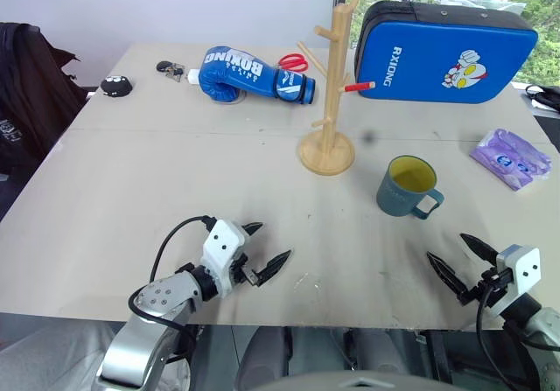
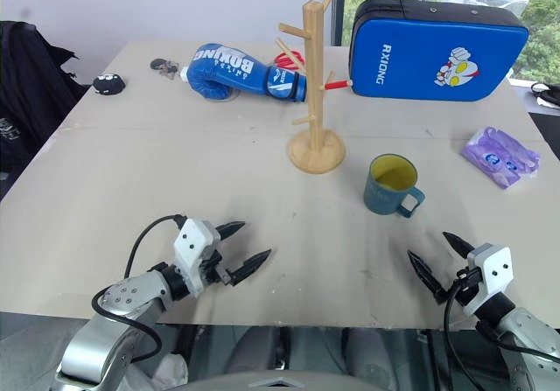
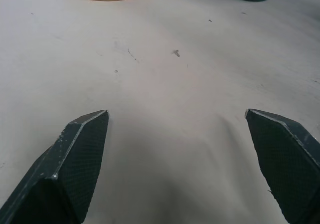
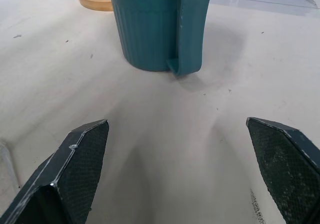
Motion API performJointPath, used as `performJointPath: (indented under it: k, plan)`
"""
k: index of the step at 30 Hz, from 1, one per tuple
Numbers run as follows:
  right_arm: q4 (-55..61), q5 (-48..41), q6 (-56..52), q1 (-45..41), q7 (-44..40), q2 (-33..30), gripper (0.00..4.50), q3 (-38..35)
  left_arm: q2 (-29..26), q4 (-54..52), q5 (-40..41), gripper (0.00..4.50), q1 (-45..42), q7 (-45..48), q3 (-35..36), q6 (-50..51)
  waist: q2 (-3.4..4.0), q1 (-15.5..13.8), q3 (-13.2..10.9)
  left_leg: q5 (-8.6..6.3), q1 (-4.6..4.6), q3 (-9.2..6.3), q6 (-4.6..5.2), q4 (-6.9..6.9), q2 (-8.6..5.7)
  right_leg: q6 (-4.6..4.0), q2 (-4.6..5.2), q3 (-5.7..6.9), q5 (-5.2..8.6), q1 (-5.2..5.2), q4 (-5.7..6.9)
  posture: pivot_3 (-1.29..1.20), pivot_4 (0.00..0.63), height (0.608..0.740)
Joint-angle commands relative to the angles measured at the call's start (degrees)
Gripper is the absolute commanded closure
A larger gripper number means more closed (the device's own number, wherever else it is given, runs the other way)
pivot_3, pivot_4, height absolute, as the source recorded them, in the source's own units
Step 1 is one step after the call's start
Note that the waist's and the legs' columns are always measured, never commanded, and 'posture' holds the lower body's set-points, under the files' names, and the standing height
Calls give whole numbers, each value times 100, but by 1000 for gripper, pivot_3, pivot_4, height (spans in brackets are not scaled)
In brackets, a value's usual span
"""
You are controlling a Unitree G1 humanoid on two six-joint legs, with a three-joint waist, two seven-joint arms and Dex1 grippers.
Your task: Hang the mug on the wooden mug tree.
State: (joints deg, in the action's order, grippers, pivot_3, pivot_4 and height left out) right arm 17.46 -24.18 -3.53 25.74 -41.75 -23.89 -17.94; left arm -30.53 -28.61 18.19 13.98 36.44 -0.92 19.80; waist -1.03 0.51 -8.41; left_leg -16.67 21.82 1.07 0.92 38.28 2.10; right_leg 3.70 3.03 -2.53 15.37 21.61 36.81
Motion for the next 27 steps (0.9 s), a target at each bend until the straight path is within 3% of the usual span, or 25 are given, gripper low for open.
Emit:
performJointPath:
  k: [1, 23, 27]
  plan:
    - [75, -20, 92, -52, 17, -33, 56, 1, 18, -185, -14, 0, 13, -38, 19, -71, 0, 0, 0, 0, 0, 0, 0, 0, 0, 0, 0, 0, 0, 0, 0, 0, 150, 737]
    - [179, 8, -59, -181, 190, 4, 56, 145, 88, -32, 23, 0, 117, 115, 58, -398, 0, 0, 0, 0, 0, 0, 0, 0, 0, 0, 0, 0, 0, 0, 0, 0, 150, 737]
    - [285, 99, -157, -327, 543, 130, 56, 199, -89, -175, 48, 0, -13, 375, -9, -428, -1, -1, 0, 0, 0, 0, 0, 0, 0, 0, 0, 0, 0, 0, 0, 0, 150, 737]
